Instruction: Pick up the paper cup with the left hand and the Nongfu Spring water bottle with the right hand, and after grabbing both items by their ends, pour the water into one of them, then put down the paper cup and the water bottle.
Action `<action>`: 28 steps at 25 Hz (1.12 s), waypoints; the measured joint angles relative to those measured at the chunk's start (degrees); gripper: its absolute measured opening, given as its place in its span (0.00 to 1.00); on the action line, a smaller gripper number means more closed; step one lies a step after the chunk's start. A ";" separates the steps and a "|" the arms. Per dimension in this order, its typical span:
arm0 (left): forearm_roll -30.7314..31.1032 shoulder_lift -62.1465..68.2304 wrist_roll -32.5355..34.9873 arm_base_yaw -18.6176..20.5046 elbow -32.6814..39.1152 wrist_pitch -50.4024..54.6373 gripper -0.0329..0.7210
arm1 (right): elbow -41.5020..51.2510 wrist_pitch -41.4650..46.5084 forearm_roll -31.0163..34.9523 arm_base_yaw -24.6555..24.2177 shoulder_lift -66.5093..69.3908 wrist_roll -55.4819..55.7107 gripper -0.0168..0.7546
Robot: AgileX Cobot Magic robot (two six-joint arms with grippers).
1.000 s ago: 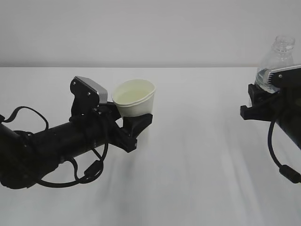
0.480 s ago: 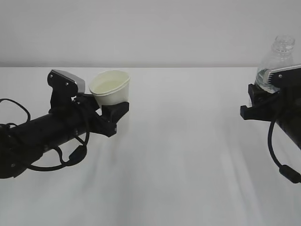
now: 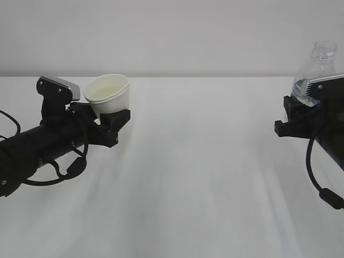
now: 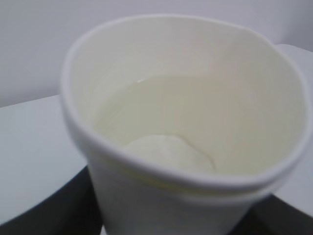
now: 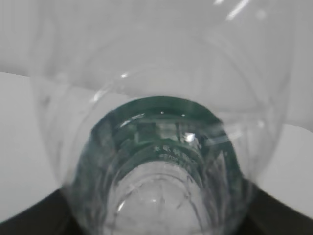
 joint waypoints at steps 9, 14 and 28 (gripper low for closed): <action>-0.95 0.00 1.50 3.78 0.00 0.12 0.64 | 0.00 0.04 0.03 0.00 0.00 0.00 0.59; -1.29 0.00 2.15 6.29 0.00 0.70 0.64 | 0.00 1.68 0.03 0.00 0.00 0.00 0.59; -6.38 0.80 5.31 10.67 0.00 3.14 0.64 | 0.00 2.18 0.03 0.00 0.00 0.00 0.59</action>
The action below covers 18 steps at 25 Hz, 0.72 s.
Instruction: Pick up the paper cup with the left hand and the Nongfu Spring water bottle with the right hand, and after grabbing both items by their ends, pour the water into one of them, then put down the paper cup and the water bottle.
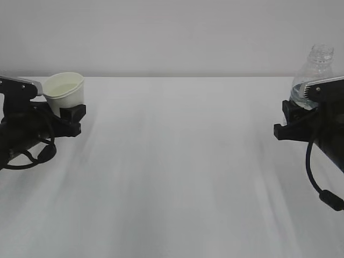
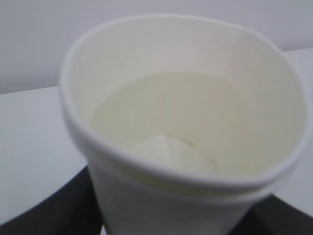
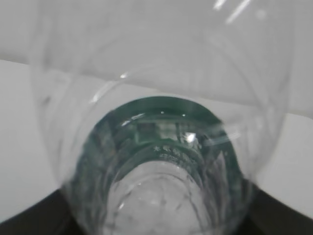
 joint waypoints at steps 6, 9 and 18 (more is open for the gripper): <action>-1.52 0.05 1.11 1.10 0.00 0.10 0.64 | 0.00 0.51 0.00 0.00 0.00 0.00 0.59; -1.88 0.05 1.59 1.85 0.00 0.10 0.64 | 0.00 0.51 0.00 0.00 0.00 0.00 0.59; -2.08 0.41 1.83 5.52 0.00 -0.07 0.64 | 0.00 0.55 0.00 0.00 0.00 0.00 0.59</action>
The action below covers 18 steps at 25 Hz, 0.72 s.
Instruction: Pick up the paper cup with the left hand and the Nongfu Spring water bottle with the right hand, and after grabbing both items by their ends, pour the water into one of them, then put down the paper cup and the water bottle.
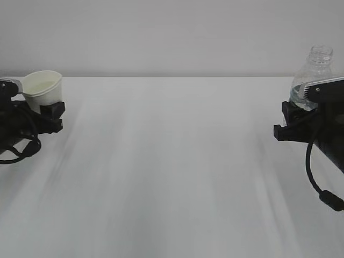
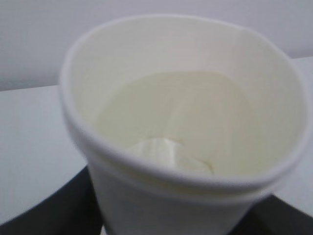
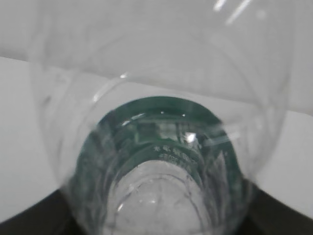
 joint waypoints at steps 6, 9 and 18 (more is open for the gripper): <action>-0.02 4.28 0.00 1.86 0.00 -2.34 0.64 | 0.00 0.00 0.00 0.00 0.00 0.00 0.59; -0.12 5.88 0.00 2.09 0.00 -4.46 0.64 | 0.00 0.09 0.00 0.00 0.00 0.00 0.59; -0.12 10.85 0.00 2.08 0.00 -6.31 0.64 | 0.00 0.22 0.00 0.00 0.00 0.00 0.59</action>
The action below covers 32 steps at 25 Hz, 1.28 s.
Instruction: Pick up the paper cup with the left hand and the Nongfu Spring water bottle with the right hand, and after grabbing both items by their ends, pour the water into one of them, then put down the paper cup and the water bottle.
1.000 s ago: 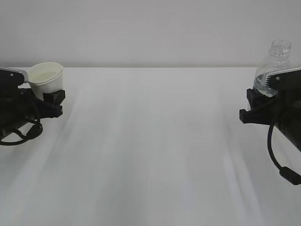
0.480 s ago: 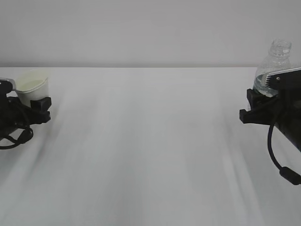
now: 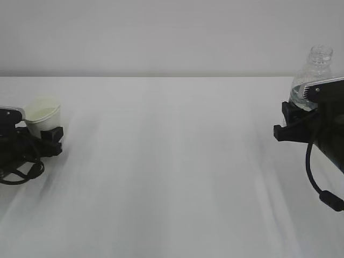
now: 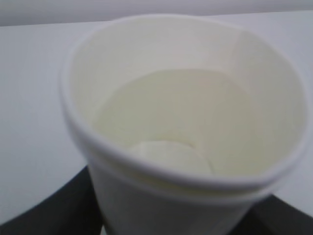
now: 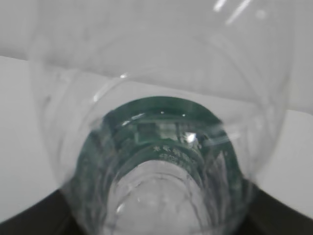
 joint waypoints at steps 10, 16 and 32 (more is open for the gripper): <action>0.00 0.40 1.17 0.00 -1.28 -0.04 0.64 | 0.00 0.98 0.00 0.00 0.00 0.00 0.59; 0.00 1.78 1.17 0.00 -4.52 -0.17 0.64 | 0.00 1.40 0.00 0.00 0.00 0.00 0.59; 0.00 7.98 1.30 0.00 -12.18 -1.14 0.64 | 0.00 1.52 0.00 0.00 0.00 0.10 0.59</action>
